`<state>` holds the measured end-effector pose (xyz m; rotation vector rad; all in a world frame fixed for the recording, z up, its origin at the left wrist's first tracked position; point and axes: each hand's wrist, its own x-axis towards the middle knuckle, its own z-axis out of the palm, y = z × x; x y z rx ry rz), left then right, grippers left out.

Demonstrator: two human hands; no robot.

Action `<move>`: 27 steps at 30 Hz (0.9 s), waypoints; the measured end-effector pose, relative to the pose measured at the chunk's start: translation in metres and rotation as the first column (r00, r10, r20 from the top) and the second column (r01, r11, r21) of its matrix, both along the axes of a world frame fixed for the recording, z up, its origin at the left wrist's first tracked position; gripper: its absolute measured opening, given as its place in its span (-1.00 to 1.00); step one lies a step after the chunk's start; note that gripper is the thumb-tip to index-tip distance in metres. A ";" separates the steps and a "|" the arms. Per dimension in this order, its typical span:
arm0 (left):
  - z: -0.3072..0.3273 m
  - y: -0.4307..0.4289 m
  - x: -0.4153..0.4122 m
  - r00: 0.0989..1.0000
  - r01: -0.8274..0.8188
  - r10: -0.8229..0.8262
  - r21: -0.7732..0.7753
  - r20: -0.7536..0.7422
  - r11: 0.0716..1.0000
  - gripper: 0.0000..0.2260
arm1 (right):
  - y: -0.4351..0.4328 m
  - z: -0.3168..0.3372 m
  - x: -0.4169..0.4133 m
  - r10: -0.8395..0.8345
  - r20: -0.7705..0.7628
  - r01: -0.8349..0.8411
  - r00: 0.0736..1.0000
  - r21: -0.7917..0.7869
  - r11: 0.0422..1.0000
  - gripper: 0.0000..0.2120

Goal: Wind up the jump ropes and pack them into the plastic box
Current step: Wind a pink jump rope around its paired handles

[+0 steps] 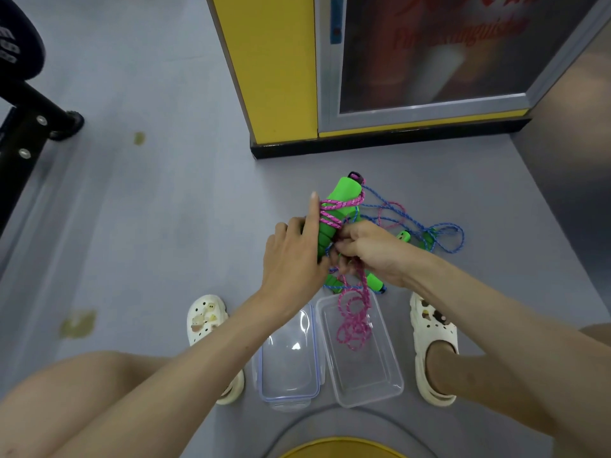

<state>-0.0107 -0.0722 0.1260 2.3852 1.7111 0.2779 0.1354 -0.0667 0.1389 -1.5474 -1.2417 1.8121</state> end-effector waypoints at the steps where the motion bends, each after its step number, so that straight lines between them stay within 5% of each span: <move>1: -0.001 -0.001 0.000 1.000 0.008 -0.008 0.000 -0.005 1.000 -0.19 | 0.001 -0.001 0.000 0.007 -0.011 -0.007 1.000 -0.004 1.000 -0.85; 4: -0.003 0.001 -0.002 0.999 0.032 -0.032 -0.033 -0.009 0.999 -0.17 | 0.000 0.001 -0.001 0.007 -0.085 -0.009 0.996 -0.029 1.000 -0.86; 7: -0.002 0.004 0.000 0.998 0.051 -0.047 -0.134 0.029 0.990 -0.11 | 0.003 0.000 -0.002 -0.123 -0.056 0.122 0.991 -0.022 0.992 -0.44; 10: 0.003 0.013 -0.002 0.968 0.052 0.045 -0.372 0.247 0.927 -0.14 | 0.004 0.001 -0.002 -0.215 -0.094 0.213 0.972 -0.030 0.977 -0.38; 13: 0.020 0.022 -0.011 0.669 0.074 0.409 -0.603 0.621 0.794 -0.47 | 0.004 0.003 -0.001 -0.221 -0.166 0.217 0.961 -0.042 0.975 -0.49; 15: 0.029 0.021 -0.017 0.531 0.163 0.596 -0.763 0.603 0.626 -0.59 | 0.005 0.001 -0.001 -0.229 -0.258 0.221 0.939 -0.061 0.973 -0.59; 18: 0.029 0.013 -0.019 0.472 0.361 0.652 -0.805 0.593 0.470 -0.69 | 0.006 0.004 0.000 -0.196 -0.352 0.182 0.915 -0.073 0.981 -0.63; 23: 0.028 0.016 -0.020 0.421 0.264 0.690 -0.807 0.589 0.528 -0.64 | 0.008 0.005 0.003 -0.147 0.001 0.147 0.989 0.073 0.986 -0.58; 27: 0.029 0.023 -0.022 0.374 0.137 0.703 -0.786 0.605 0.603 -0.61 | 0.012 0.005 0.014 -0.163 0.061 0.156 0.985 0.105 0.982 -0.63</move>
